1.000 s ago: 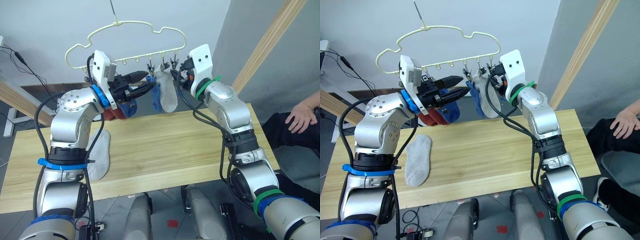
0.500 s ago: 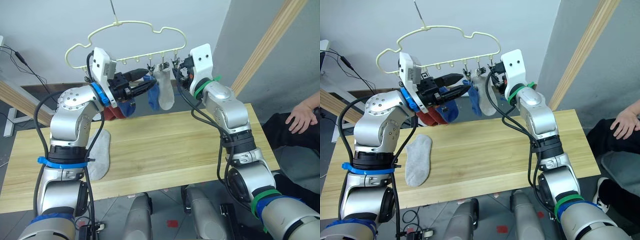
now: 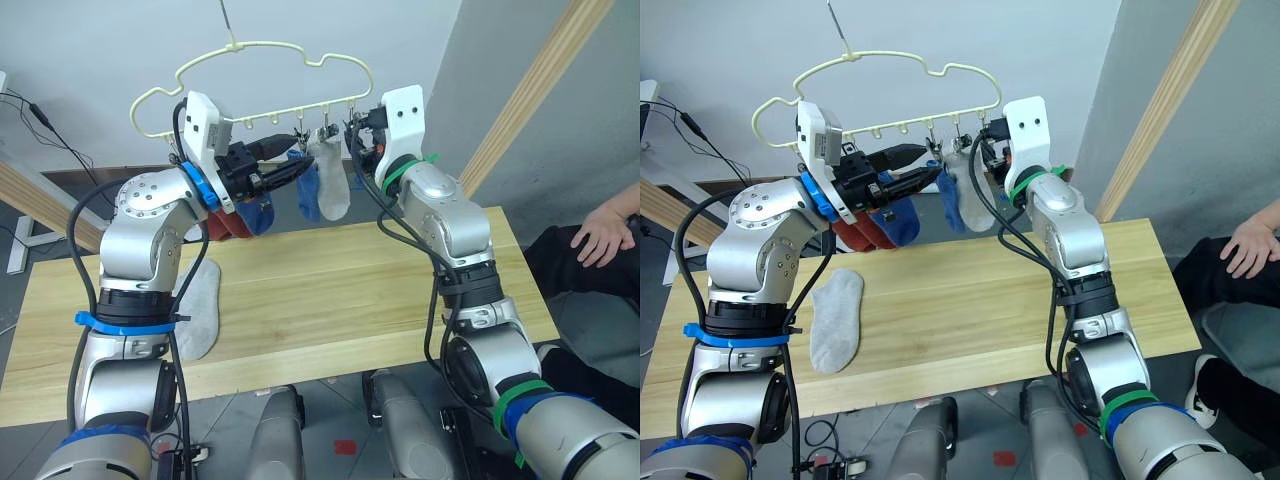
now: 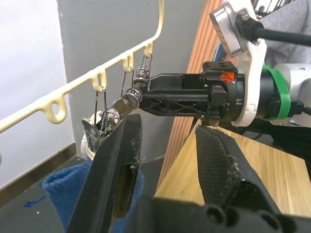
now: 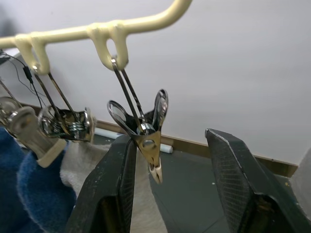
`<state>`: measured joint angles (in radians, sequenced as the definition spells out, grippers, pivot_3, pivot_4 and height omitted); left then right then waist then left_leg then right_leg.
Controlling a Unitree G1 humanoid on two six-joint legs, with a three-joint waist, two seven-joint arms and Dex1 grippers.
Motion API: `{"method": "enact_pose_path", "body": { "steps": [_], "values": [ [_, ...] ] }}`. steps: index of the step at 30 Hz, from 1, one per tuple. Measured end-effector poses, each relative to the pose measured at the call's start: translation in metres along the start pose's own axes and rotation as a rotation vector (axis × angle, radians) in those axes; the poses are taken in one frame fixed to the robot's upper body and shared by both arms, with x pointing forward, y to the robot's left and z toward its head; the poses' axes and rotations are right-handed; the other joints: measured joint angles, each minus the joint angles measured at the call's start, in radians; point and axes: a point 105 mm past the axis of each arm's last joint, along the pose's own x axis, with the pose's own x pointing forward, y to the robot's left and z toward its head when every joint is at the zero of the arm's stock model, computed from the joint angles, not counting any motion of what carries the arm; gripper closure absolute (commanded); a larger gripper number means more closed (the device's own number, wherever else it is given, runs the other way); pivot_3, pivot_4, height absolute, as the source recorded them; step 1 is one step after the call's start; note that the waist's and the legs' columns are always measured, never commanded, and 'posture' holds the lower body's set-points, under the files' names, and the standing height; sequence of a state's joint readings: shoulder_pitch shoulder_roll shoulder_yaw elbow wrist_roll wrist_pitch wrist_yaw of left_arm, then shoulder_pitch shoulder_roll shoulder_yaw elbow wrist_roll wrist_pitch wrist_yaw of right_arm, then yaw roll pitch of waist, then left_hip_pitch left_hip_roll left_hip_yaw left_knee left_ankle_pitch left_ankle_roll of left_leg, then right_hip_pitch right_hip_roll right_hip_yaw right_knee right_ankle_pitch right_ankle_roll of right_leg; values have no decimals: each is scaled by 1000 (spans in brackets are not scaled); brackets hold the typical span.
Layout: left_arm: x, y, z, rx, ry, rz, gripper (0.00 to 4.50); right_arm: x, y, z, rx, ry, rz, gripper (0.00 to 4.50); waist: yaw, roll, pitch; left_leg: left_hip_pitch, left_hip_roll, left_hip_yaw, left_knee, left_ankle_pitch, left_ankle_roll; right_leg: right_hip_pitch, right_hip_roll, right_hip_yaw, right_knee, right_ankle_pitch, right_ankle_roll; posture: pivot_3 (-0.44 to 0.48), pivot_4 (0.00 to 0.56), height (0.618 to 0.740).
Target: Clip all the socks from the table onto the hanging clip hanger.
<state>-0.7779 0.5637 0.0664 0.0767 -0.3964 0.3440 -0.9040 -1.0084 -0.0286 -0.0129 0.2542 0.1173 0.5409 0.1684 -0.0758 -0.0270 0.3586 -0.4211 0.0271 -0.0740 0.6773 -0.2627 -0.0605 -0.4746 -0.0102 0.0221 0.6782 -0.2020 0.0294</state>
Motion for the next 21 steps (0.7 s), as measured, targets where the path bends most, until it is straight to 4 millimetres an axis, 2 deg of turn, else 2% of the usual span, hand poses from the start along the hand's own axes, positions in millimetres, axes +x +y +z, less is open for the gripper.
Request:
{"method": "enact_pose_path", "body": {
  "steps": [7, 20, 21],
  "values": [
    [1, 0, 0, -1, -3, -1, 2492, 1, 4, 12, 19, -33, 6, 2224, 0, 0, 0, 0, 0, 0, 0, 0, 0, 0, 0, 0, 0, 0, 0, -60, 323, 740],
    [2, -2, 0, -5, -9, -5, 2492, 2, 9, 10, 78, -22, 23, 2224, 0, 0, 0, 0, 0, 0, 0, 0, 0, 0, 0, 0, 0, 0, 0, -59, 324, 740],
    [2, -2, 0, -5, -9, -6, 2492, 2, 9, 10, 82, -20, 25, 2383, 0, 0, 0, 0, 0, 0, 0, 0, 0, 0, 0, 0, 0, 0, 0, -59, 324, 740]
  ]
}}
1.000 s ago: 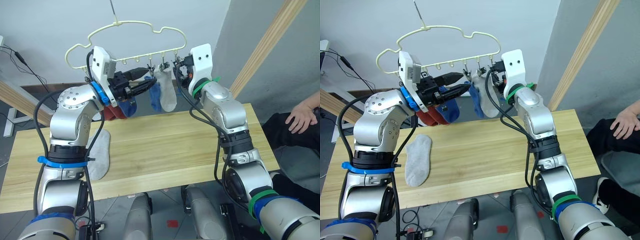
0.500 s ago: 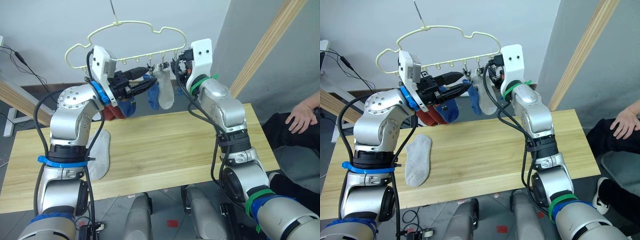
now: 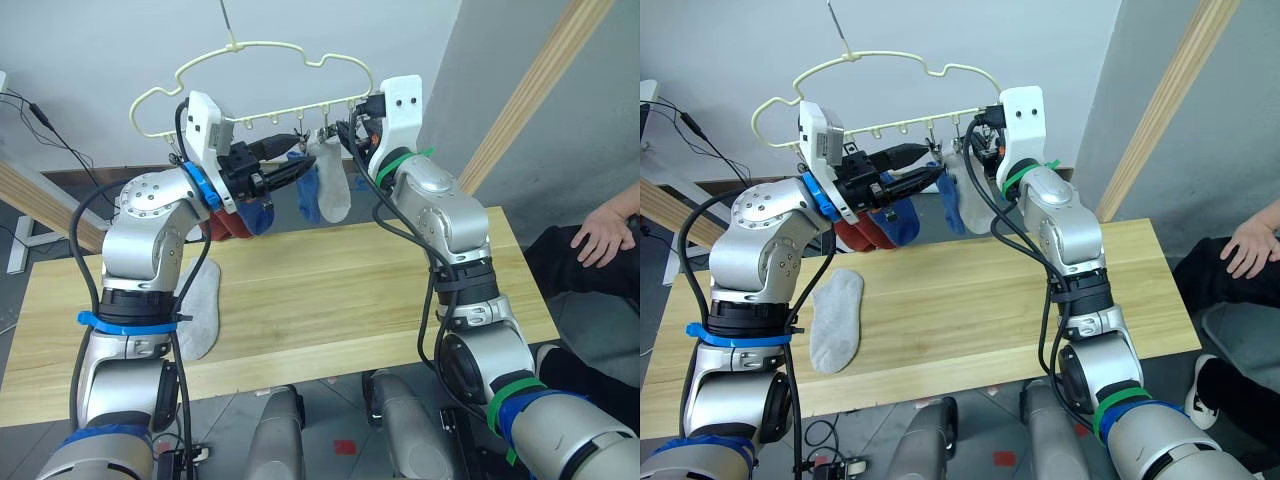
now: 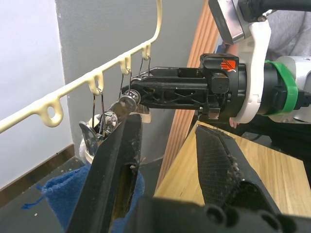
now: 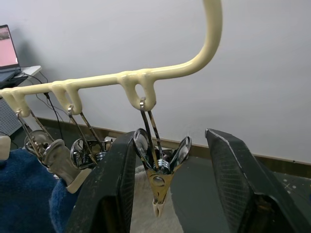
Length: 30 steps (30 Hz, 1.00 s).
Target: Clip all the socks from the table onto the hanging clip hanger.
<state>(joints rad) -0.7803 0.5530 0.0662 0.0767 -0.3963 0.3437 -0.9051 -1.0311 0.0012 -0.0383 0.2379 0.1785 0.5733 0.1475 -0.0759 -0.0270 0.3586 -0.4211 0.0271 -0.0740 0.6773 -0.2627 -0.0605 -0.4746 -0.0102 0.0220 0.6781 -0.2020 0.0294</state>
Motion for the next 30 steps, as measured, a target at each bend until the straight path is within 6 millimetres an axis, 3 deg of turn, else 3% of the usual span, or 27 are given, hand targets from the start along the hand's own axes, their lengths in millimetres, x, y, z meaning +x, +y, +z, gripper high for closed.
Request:
{"method": "enact_pose_path", "body": {
  "steps": [2, 7, 19, 23, 30],
  "values": [
    [0, 0, 0, 0, 0, 0, 2492, 0, 0, 0, 1, 0, 0, 2769, 0, 0, 0, 0, 0, 0, 0, 0, 0, 0, 0, 0, 0, 0, 0, -59, 324, 740],
    [0, 0, 0, 1, -1, 0, 2492, 0, 0, 1, 0, -5, 6, 4379, 0, 0, 0, 0, 0, 0, 0, 0, 0, 0, 0, 0, 0, 0, 0, -57, 321, 740],
    [0, 0, -1, 1, 1, 0, 2492, 0, 1, 9, -18, -38, 27, 4378, 0, 0, 0, 0, 0, 0, 0, 0, 0, 0, 0, 0, 0, 0, 0, -57, 320, 740],
    [0, 0, -1, 1, 1, 0, 2492, 0, -1, 9, -25, -38, 21, 2986, 0, 0, 0, 0, 0, 0, 0, 0, 0, 0, 0, 0, 0, 0, 0, -58, 322, 740],
    [0, 0, -1, 1, 1, 0, 2492, 0, 3, 8, -42, -32, 31, 2986, -1, 0, 0, 0, 0, 0, 0, 0, 0, 0, 0, 0, 0, 0, 0, -58, 320, 740]
  ]
}}
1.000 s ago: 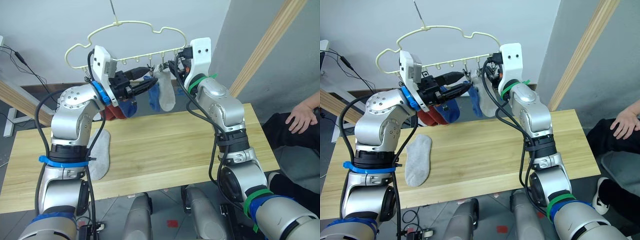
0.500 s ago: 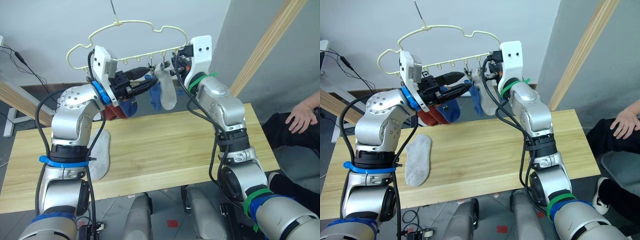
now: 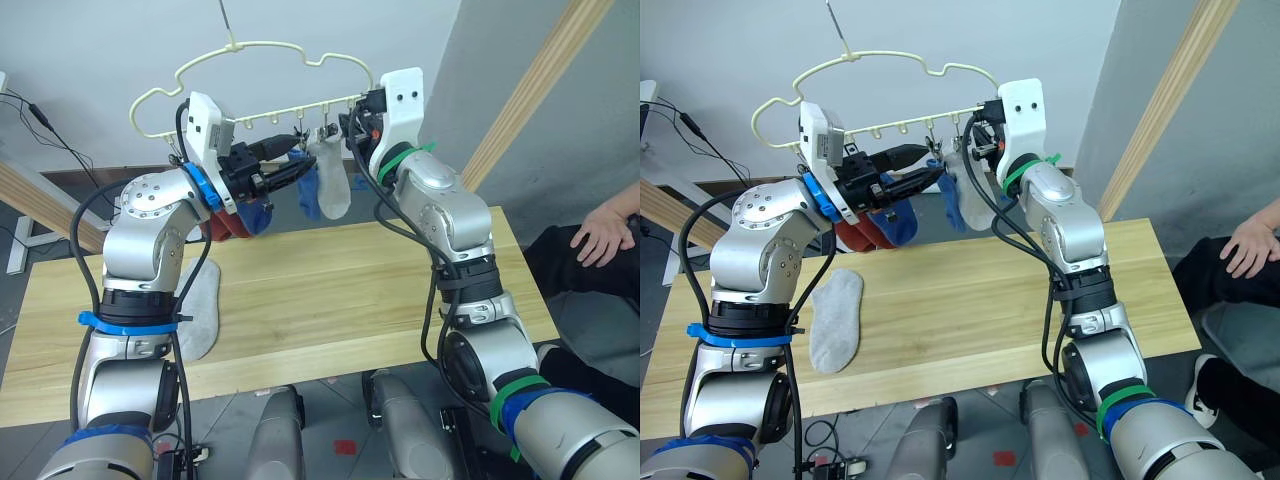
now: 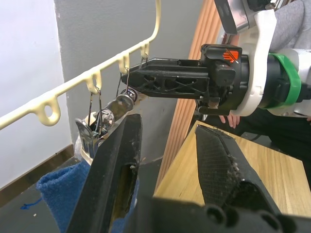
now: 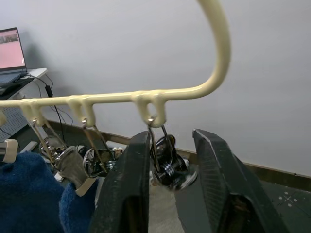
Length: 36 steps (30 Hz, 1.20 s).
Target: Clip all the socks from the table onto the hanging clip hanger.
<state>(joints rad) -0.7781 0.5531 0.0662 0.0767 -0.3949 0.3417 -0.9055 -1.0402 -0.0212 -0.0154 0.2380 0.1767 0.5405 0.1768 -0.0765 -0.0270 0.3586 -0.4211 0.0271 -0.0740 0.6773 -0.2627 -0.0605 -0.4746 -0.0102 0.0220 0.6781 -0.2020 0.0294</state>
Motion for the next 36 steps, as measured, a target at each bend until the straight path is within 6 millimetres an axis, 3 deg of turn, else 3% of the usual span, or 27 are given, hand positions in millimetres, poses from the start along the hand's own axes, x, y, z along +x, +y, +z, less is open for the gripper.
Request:
{"method": "enact_pose_path", "body": {
  "steps": [25, 36],
  "values": [
    [2, -1, -1, -4, -3, -4, 2492, -2, -1, -3, -39, 1, -36, 2986, -1, 0, 0, 0, 0, 0, 0, 0, 0, 0, 0, 0, 0, 0, 0, -66, 314, 740],
    [2, -1, -1, -4, -3, -3, 2492, 0, 5, -12, 43, 50, -53, 2986, -1, 0, 0, 0, 0, 0, 0, 0, 0, 0, 0, 0, 0, 0, 0, -66, 314, 740]
  ]
}}
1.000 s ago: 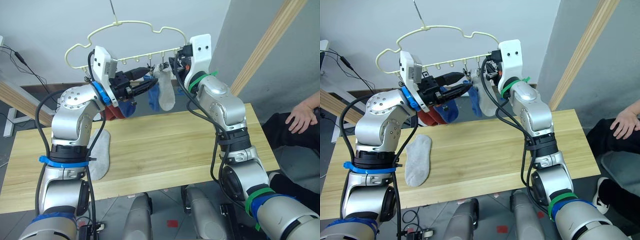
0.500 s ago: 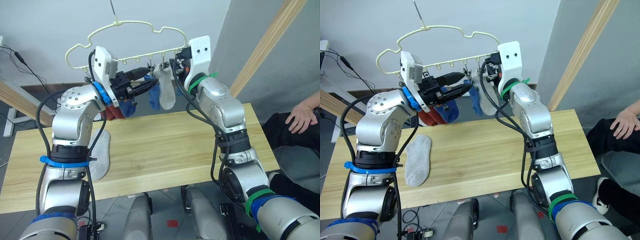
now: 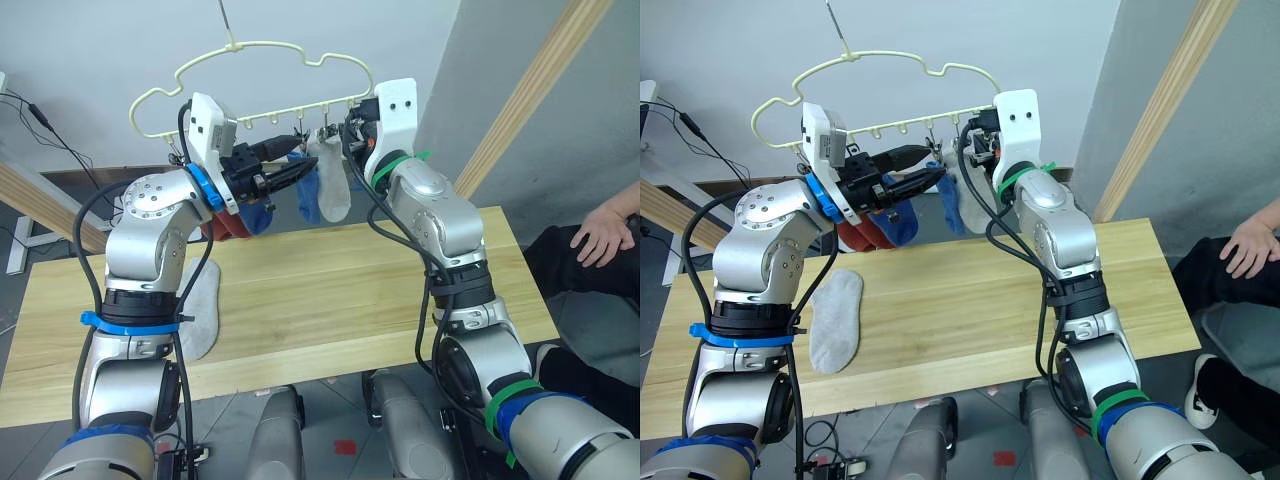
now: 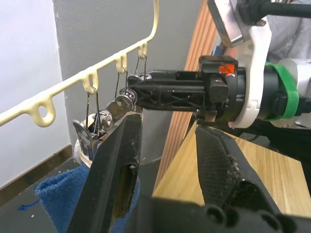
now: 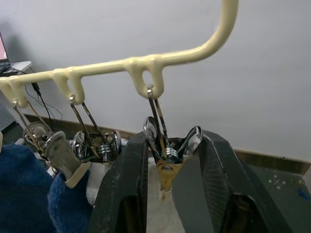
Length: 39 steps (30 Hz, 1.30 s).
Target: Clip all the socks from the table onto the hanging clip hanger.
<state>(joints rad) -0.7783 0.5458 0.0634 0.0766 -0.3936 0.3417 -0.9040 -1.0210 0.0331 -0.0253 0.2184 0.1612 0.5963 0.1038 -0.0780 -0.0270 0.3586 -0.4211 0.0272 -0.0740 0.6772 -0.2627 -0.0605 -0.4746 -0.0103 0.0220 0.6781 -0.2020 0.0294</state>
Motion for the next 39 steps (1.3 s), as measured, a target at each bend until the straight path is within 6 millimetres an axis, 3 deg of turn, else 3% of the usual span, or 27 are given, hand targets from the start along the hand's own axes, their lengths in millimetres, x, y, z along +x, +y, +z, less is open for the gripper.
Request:
{"method": "enact_pose_path", "body": {
  "steps": [17, 24, 30, 33, 38, 39],
  "values": [
    [0, 0, 0, 0, 0, 1, 2492, 3, 4, 9, -7, -45, 38, 2986, 0, 0, 0, 0, 0, 0, 0, 0, 0, 0, 0, 0, 0, 0, 0, -60, 317, 740],
    [0, -1, 1, 6, -4, -4, 2492, 4, 4, 9, -8, -46, 46, 4406, 0, 0, 0, 0, 0, 0, 0, 0, 0, 0, 0, 0, 0, 0, 0, -60, 317, 740],
    [-11, -9, -9, 6, 19, 31, 2492, 4, 5, 11, -12, -55, 56, 4471, -1, 0, 0, 0, 0, 0, 0, 0, 0, 0, 0, 0, 0, 0, 0, -69, 316, 740],
    [-34, -16, -28, 23, 86, 119, 1986, 4, 6, 12, -17, -58, 63, 4500, -8, 0, 0, 2, 1, 3, -1, 0, 0, 0, 0, 3, 0, 0, 0, -66, 320, 740],
    [-102, -41, -102, -102, 336, 325, 444, 4, -1, 19, -41, -71, 60, 4500, -5, 0, 0, 3, 1, 6, -2, 0, 0, -2, 0, 8, 0, 0, 0, -44, 327, 740],
    [-110, -40, -108, -114, 357, 364, 142, 4, -2, 20, -44, -73, 57, 4500, -1, 0, 0, 3, 1, 6, -2, 0, 0, -2, 0, 8, 0, 0, 0, -42, 330, 740]
  ]
}}
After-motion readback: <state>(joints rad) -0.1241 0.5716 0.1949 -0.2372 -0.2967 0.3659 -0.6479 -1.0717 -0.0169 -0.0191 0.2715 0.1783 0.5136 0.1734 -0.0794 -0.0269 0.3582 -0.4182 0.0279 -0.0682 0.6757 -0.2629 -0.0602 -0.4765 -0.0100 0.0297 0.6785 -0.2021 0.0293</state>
